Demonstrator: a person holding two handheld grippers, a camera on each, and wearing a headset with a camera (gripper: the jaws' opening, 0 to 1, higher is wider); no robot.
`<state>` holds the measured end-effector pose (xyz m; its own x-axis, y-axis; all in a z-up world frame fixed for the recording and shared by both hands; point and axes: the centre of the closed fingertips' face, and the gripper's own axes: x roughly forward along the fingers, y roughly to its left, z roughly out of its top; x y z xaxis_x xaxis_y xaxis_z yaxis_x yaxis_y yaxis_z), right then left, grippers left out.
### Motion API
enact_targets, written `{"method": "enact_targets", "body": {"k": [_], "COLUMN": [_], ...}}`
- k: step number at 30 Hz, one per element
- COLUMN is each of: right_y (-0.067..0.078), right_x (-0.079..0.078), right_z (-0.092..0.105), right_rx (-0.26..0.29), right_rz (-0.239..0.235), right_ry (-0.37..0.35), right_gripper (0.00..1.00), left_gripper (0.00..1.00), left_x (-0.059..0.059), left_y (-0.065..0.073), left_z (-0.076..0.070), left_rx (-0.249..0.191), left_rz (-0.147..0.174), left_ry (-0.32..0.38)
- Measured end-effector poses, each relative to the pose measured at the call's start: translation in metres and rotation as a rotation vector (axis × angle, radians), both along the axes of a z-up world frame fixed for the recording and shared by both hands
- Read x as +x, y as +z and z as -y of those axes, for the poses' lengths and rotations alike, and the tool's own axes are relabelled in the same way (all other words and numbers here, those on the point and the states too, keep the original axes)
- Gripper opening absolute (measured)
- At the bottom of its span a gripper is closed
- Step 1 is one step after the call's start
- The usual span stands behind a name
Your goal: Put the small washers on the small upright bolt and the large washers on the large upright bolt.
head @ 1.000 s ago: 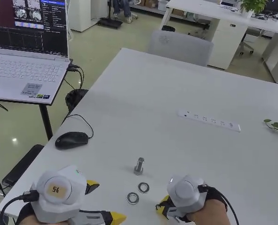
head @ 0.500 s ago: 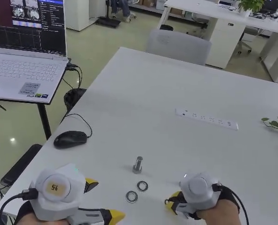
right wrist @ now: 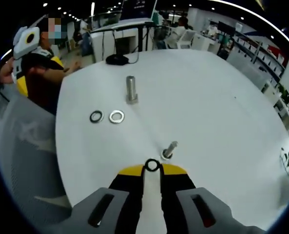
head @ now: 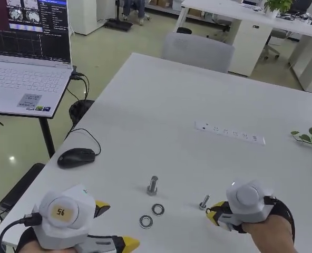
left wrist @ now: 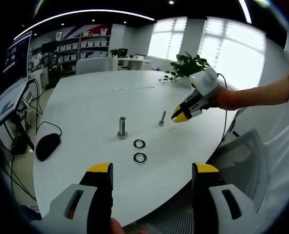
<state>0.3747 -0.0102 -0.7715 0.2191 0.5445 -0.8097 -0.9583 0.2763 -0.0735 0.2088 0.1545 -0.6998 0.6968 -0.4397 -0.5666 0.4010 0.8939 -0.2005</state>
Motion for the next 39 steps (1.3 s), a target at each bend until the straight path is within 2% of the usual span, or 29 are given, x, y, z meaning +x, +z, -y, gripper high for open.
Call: {"method": "enact_targets", "body": {"k": [7, 12, 16, 23, 39], "right_y": [0.011, 0.019, 0.021, 0.019, 0.010], "right_x": [0.017, 0.026, 0.029, 0.030, 0.030], "right_z": [0.000, -0.003, -0.005, -0.009, -0.018], "right_rx": [-0.008, -0.040, -0.058, -0.134, -0.220], "right_rz": [0.034, 0.049, 0.034, 0.028, 0.004], "right_ry": [0.006, 0.054, 0.087, 0.188, 0.283], "right_gripper": [0.14, 0.14, 0.14, 0.14, 0.14], "left_gripper": [0.65, 0.65, 0.65, 0.65, 0.65], "left_x": [0.000, 0.001, 0.001, 0.002, 0.000], "left_y": [0.000, 0.000, 0.001, 0.001, -0.001], "left_z": [-0.002, -0.003, -0.002, 0.001, -0.005], "left_rx": [0.003, 0.004, 0.003, -0.002, -0.003], "left_rz": [-0.002, -0.002, -0.001, -0.001, -0.006], "left_ry": [0.003, 0.003, 0.003, -0.003, 0.014]}}
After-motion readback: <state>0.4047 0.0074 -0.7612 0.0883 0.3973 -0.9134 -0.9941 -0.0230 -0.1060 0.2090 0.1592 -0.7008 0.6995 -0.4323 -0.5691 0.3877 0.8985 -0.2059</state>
